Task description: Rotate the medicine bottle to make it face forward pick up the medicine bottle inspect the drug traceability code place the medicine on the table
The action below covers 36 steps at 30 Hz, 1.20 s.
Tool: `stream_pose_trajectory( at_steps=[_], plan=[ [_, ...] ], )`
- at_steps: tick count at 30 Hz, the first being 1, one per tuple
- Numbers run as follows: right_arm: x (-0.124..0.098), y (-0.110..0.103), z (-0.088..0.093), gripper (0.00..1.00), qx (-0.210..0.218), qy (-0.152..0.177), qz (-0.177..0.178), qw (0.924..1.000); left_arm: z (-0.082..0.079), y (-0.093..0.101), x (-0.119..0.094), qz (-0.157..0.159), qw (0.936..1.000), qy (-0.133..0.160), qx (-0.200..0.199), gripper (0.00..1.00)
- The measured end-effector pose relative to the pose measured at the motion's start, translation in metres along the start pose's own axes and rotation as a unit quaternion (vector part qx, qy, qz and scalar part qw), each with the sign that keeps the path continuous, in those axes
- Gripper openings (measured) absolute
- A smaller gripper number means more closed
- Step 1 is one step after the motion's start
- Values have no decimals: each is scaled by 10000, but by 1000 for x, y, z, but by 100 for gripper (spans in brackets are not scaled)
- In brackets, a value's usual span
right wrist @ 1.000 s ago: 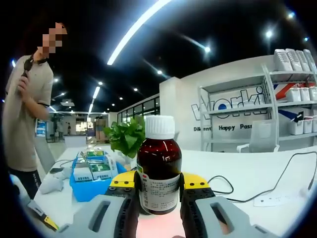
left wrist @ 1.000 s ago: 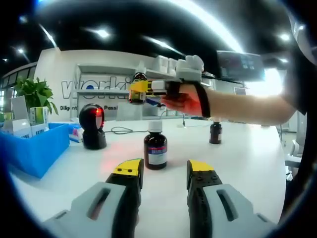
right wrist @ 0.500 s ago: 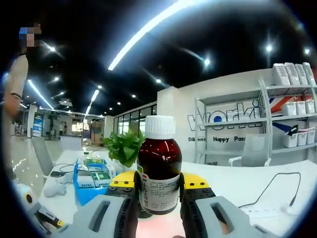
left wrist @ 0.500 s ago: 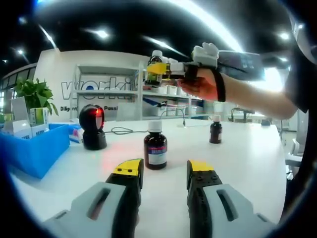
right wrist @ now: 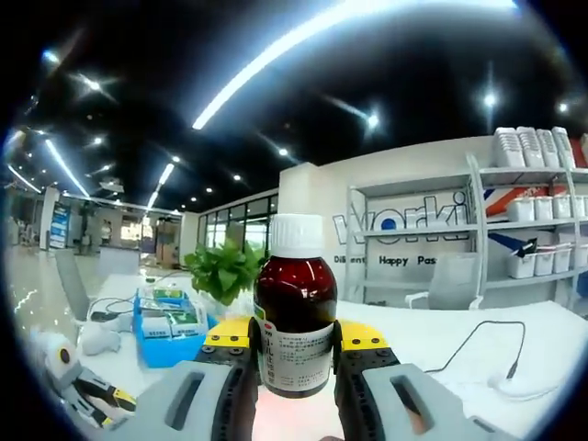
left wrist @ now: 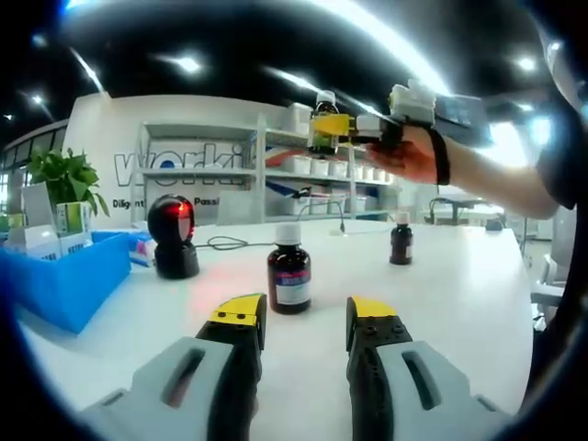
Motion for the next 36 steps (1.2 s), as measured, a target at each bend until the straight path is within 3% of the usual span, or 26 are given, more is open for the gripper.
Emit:
stream_pose_trajectory(
  at_steps=[6, 14, 20, 36],
  plan=[
    [-17, -2, 9, 27, -161, 31, 193, 9997, 0, 0, 0, -9, 10000, 4, 9, 26],
    [-32, -5, 26, 27, -22, -70, 266, 9996, 0, 0, 0, -13, 10000, 2, 8, 26],
    [-44, -15, 38, 27, -314, -95, 355, 9988, 0, 0, 0, -9, 10000, 5, -2, 26],
    [-58, -35, 80, 26, -2, -162, 395, 9991, -1, 2, -1, 1, 10000, -11, -24, 26]
  ],
)
Point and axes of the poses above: the point that each gripper's makers call its tool centre point, and the gripper's own axes: x roughly forward along the fingers, y roughly to its right, z roughly out of its underside, the point moved 8 cm from there along -x, roughly backward along the fingers, and after that the axes turned 11 degrees about -z, right-handed, at the moved point
